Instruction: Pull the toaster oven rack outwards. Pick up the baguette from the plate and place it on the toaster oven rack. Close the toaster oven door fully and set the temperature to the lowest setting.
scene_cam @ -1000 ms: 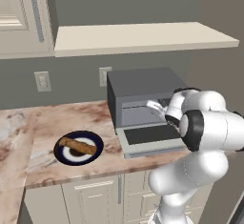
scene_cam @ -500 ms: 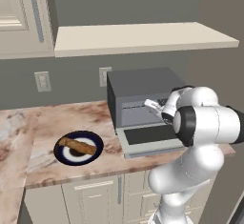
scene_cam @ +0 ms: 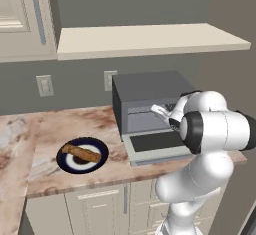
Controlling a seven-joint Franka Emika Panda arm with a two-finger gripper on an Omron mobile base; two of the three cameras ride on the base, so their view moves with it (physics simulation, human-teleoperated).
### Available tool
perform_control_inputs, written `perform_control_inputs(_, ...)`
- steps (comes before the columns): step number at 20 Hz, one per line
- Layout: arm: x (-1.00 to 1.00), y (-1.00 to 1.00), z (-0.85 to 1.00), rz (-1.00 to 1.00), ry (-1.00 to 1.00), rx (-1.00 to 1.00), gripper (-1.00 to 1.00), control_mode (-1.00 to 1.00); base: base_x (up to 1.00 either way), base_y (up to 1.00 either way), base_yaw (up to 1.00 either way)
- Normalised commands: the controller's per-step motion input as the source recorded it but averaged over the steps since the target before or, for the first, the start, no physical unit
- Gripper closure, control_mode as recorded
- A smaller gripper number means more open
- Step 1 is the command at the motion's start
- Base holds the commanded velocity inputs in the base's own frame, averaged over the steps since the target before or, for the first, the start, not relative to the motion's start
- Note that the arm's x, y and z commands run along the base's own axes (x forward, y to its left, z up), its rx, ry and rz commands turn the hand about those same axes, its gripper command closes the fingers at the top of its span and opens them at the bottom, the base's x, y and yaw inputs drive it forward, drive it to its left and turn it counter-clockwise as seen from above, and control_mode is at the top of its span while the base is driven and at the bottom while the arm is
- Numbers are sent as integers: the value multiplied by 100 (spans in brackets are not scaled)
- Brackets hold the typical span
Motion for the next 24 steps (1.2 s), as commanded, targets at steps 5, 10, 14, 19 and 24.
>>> perform_control_inputs(5,-7,0,-3,-1,6,0,100,-100,0,0,0)
perform_control_inputs(10,-38,0,-9,-1,12,0,100,-100,0,0,0)
perform_control_inputs(14,-67,0,-10,-2,17,0,100,-100,0,0,0)
perform_control_inputs(19,-78,0,-10,-3,20,0,100,-100,0,0,0)
perform_control_inputs(24,-82,0,-15,-4,23,0,100,-100,0,0,0)
